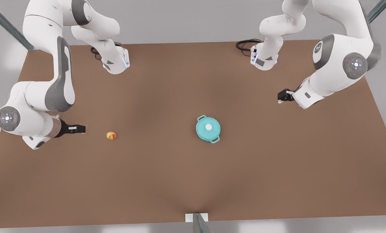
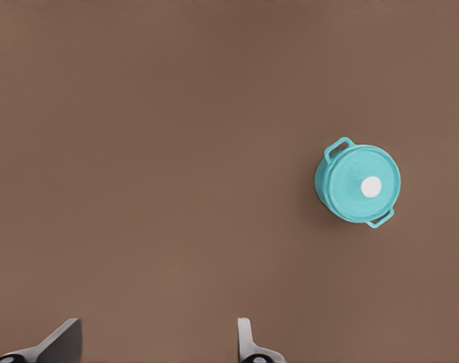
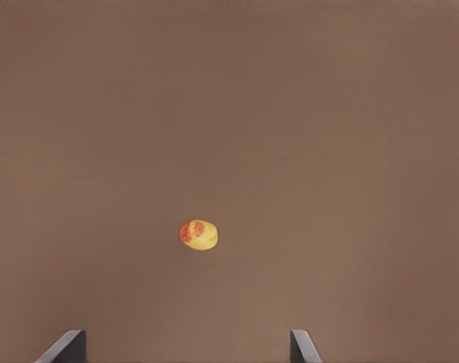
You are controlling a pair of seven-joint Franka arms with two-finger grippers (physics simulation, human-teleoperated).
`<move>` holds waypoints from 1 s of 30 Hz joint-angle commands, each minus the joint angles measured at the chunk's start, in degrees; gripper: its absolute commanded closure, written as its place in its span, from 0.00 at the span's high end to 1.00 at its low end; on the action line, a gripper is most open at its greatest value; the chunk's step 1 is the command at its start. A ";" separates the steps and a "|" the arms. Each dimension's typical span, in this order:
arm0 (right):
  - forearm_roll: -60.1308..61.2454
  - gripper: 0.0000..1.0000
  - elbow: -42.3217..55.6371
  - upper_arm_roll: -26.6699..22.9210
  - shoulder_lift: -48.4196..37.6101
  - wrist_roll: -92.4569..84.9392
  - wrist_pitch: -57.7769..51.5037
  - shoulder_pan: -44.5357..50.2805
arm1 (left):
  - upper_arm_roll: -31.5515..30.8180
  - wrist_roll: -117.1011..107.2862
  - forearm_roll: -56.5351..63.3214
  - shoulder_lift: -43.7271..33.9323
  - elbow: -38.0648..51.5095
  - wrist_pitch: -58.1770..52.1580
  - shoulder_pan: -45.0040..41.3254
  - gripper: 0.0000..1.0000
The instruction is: Open the pot lid and put the potato into the pot
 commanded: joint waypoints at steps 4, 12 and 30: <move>-2.24 1.00 0.15 0.26 0.50 -3.01 4.63 2.55 | -1.44 -3.88 0.02 1.40 1.04 5.65 -6.36 1.00; -7.43 1.00 -0.98 6.24 0.59 -26.57 6.13 10.64 | -1.44 -63.48 14.43 23.89 8.68 22.26 -33.27 1.00; 5.41 1.00 -44.76 5.45 -7.23 -40.45 57.28 4.40 | 0.67 -67.18 23.13 34.27 -0.11 42.57 -33.44 1.00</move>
